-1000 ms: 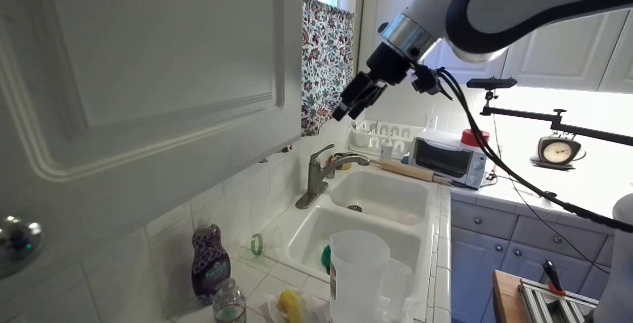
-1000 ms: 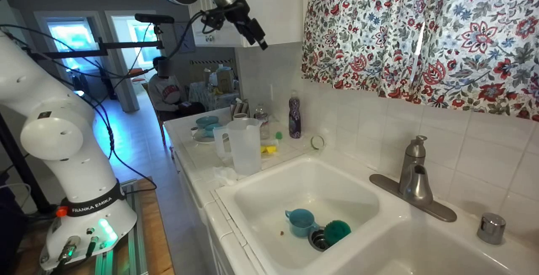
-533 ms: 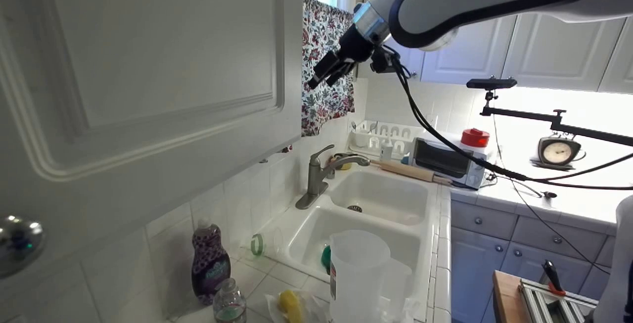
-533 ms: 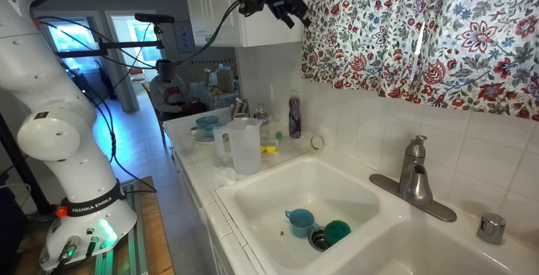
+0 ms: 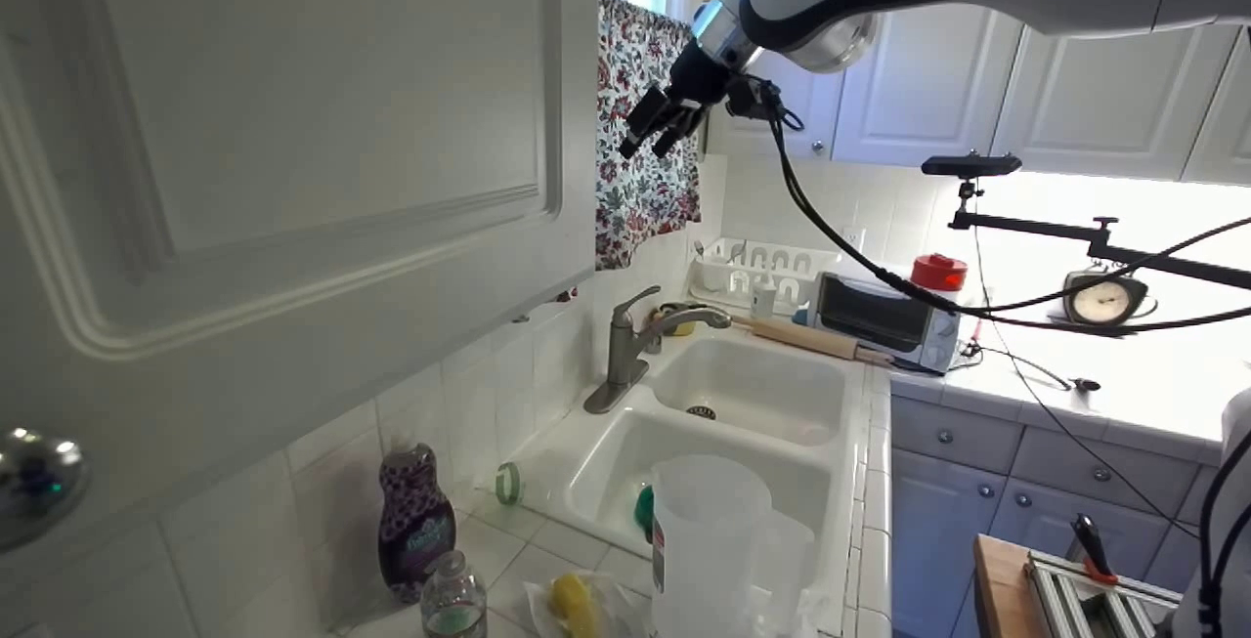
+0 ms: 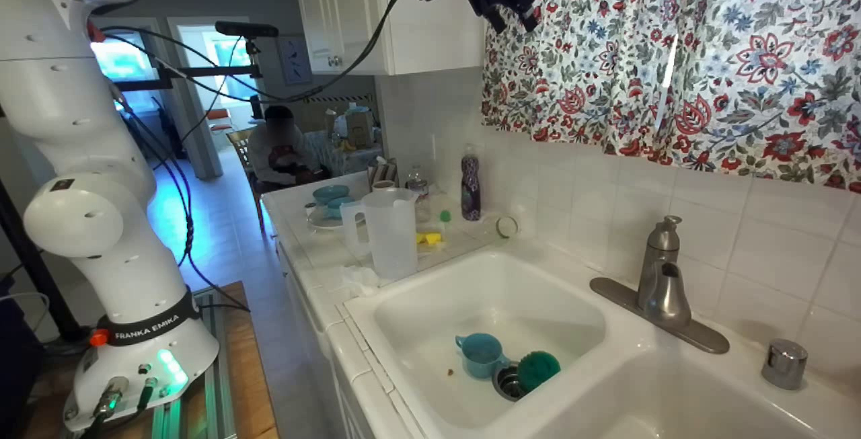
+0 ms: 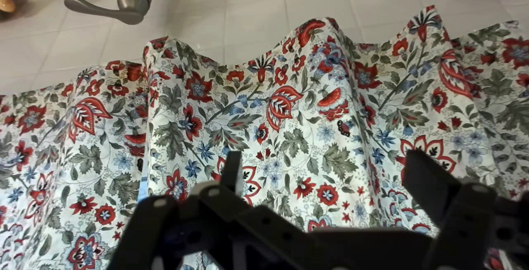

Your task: Pull open the curtain on the left

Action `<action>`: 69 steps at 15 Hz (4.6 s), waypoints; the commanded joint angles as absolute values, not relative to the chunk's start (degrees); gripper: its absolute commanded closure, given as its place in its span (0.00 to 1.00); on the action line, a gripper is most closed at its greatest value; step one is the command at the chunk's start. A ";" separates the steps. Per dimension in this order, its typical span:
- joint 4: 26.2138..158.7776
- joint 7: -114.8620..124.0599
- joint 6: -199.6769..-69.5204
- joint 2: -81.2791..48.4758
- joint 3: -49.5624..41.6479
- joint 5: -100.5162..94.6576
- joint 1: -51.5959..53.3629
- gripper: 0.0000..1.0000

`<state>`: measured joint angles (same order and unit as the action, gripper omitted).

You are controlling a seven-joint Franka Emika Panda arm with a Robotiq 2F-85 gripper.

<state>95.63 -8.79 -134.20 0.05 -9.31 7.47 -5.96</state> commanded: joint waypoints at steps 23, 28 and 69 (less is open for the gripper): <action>61.85 -17.37 -145.55 -23.95 -5.49 13.11 -17.16 0.00; 53.10 -16.81 -145.48 -30.24 -2.35 14.47 -19.92 0.26; 65.99 -34.60 -148.83 -23.03 8.62 15.17 -17.12 0.96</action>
